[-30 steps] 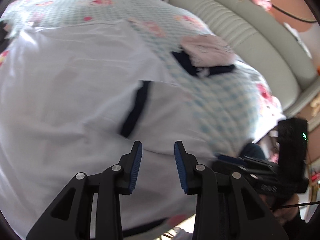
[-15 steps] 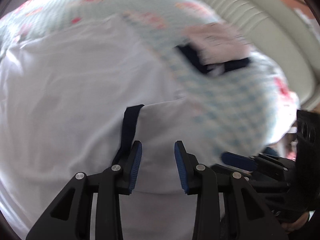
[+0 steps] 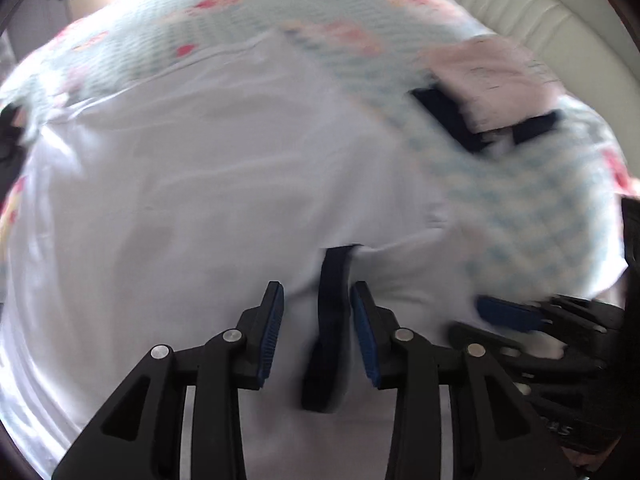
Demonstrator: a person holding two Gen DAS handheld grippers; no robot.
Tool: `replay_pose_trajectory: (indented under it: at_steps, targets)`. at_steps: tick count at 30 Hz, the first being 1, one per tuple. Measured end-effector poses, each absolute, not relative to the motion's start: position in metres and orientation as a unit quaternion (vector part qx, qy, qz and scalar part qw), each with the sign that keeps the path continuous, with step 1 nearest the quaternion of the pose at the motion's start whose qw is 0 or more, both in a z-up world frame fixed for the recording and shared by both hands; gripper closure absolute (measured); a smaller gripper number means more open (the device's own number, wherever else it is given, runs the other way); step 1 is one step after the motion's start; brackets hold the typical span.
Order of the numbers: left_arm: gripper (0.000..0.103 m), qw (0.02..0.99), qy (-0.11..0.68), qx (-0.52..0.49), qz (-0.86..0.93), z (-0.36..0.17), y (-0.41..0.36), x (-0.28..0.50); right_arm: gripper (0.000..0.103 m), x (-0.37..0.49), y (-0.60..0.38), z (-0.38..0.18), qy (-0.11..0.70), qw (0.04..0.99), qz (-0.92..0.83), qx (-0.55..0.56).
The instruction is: Fold clothes
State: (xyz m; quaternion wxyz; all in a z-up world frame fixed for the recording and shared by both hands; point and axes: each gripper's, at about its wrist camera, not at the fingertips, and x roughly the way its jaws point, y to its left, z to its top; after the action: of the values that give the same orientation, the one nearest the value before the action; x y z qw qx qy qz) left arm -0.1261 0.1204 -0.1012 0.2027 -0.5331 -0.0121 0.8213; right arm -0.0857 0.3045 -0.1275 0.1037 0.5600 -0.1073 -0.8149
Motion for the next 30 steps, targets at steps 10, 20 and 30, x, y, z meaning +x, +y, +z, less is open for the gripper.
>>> replay_pose_trajectory:
  at_steps: [10,20,30]
  targets:
    - [0.067,0.195,-0.039,-0.529,0.825,-0.092,0.099,-0.138,0.064,-0.092,0.323,-0.101,-0.127,0.102,-0.836,0.524]
    - [0.067,0.233,-0.023,-0.53,0.815,-0.097,0.095,-0.128,0.064,-0.16,0.287,-0.118,-0.096,0.128,-0.809,0.565]
    - [0.067,0.339,0.043,-0.506,0.792,-0.083,0.122,-0.111,0.064,-0.114,0.31,-0.127,-0.116,0.144,-0.801,0.569]
